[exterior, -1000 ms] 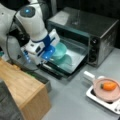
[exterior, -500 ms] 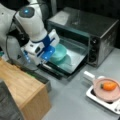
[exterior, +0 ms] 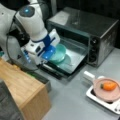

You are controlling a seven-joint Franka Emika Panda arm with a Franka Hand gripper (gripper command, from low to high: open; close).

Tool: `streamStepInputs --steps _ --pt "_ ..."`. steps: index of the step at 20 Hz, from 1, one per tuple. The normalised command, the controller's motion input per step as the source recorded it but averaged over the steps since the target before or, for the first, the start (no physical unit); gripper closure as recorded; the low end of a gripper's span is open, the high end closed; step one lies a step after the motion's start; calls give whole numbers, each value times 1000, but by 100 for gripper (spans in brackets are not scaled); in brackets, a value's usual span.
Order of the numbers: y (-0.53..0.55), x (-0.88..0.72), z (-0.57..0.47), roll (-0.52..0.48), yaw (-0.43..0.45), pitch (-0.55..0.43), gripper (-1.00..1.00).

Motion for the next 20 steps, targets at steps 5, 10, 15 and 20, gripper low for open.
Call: streamStepInputs --steps 5,10,15,20 --pt "120 -89 -31 15 -159 -97 -100" --pt "83 -75 178 -61 -165 3 -100" --pt "22 111 282 -136 -123 107 -100" --pt "-38 342 270 -214 -48 204 -100"
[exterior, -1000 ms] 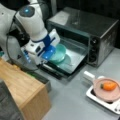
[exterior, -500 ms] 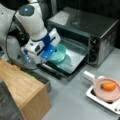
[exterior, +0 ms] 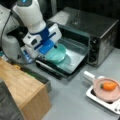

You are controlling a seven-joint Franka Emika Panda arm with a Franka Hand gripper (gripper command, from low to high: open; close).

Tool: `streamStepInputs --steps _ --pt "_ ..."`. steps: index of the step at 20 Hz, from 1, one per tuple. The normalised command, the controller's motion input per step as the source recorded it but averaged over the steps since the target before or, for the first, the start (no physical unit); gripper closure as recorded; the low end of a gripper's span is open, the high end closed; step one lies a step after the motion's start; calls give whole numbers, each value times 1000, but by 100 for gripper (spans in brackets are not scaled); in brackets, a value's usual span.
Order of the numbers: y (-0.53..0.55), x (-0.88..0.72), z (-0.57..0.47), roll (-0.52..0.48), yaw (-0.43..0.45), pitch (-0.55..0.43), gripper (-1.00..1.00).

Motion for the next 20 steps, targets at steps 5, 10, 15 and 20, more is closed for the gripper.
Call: streamStepInputs --steps 5,10,15,20 --pt "-40 473 298 -269 -9 272 -100" --pt "8 601 307 -258 66 298 -100" --pt "6 527 269 -219 148 304 -100" --pt "58 488 233 -138 234 272 -100"
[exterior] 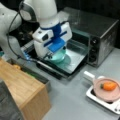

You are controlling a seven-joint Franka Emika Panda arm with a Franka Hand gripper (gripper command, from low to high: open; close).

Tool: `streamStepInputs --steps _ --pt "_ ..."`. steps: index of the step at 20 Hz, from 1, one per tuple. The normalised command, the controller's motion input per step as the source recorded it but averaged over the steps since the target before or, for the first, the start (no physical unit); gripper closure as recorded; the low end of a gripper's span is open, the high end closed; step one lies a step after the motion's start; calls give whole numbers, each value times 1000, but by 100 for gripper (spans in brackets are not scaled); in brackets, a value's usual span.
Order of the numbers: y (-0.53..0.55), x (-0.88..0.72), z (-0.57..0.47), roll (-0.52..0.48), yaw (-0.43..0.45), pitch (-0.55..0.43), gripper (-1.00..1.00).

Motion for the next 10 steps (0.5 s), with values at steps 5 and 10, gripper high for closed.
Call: streamStepInputs --steps 5,10 --pt "142 806 180 -126 298 202 -100" --pt "153 873 144 -165 251 202 -100"
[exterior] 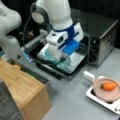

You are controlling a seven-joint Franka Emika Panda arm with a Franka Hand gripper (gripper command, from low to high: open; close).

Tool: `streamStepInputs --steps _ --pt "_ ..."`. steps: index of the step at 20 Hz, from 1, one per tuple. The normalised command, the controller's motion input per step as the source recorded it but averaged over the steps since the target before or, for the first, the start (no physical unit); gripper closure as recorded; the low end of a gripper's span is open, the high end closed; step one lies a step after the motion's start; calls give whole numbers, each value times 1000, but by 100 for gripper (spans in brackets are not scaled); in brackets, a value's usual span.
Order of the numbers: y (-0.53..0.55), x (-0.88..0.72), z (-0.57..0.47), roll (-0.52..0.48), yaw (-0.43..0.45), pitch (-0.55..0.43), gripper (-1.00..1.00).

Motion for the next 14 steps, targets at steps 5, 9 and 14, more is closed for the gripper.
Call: streamStepInputs --steps 5,9,14 --pt "141 665 134 -206 225 190 -100" --pt "154 559 101 -205 168 185 -100" --pt "106 486 80 -205 123 184 -100"
